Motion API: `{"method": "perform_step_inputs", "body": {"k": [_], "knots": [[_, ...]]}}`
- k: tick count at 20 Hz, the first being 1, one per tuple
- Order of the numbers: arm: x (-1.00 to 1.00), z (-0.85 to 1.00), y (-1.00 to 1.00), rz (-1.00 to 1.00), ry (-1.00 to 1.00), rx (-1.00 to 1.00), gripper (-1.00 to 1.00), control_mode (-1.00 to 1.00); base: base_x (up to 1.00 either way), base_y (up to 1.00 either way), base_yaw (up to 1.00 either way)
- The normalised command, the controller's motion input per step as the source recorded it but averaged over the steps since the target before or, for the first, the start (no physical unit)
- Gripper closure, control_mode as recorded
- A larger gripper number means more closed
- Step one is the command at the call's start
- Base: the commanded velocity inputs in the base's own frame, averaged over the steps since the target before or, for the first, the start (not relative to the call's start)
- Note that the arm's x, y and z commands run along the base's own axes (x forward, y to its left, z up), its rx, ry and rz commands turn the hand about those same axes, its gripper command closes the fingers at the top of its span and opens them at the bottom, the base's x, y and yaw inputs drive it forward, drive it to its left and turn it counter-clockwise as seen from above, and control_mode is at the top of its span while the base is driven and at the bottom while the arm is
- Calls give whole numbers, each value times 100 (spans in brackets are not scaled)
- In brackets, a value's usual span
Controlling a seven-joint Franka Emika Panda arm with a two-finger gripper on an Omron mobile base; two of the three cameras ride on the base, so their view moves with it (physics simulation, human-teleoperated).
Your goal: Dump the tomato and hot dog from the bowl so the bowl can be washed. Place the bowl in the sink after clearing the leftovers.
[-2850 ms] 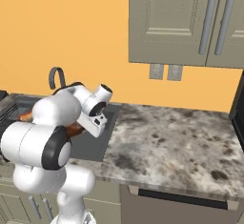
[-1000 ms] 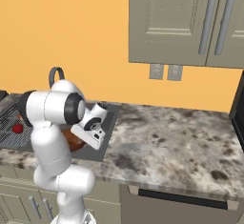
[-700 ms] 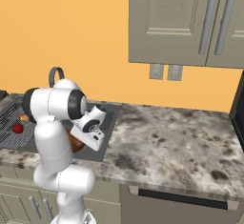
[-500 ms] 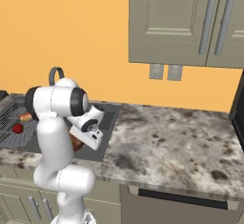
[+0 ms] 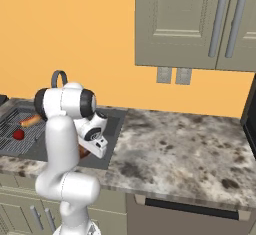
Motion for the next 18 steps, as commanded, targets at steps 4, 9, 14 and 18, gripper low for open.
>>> {"method": "perform_step_inputs", "body": {"k": [4,9,14,18], "knots": [[15,-34,0,-4,-1,-6,100,-100,0,0,0],[18,-6,0,-4,0,-2,100,-100,0,0,0],[-4,11,7,-1,-4,-5,-100,-100,0,0,0],[-4,53,18,-6,-11,-12,-100,-100,0,0,0]]}}
